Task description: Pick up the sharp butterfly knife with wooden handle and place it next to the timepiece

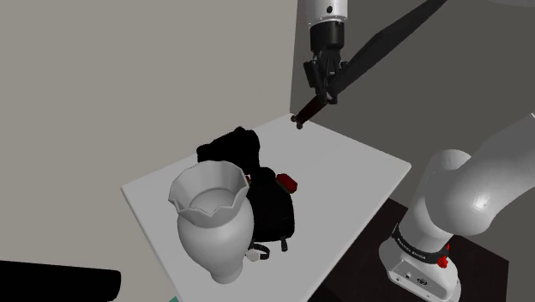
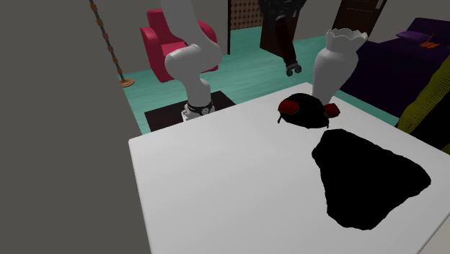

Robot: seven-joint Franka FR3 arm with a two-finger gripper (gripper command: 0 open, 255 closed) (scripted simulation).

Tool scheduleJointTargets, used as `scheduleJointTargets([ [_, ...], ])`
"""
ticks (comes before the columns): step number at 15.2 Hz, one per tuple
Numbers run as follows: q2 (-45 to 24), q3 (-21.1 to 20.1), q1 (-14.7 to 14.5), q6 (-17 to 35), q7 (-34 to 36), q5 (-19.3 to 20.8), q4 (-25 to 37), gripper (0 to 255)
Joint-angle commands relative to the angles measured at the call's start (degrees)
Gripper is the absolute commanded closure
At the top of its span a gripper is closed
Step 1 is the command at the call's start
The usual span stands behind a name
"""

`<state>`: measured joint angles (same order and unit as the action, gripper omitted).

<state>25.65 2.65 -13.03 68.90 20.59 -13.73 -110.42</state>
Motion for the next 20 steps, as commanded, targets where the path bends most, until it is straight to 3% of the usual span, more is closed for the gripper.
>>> scheduleJointTargets([
  [1, 0.61, -0.05, 0.06, 1.38, -0.37, 0.13, -2.02, 255],
  [20, 3.28, -0.69, 0.41, 15.24, -3.46, 0.61, -18.87, 255],
])
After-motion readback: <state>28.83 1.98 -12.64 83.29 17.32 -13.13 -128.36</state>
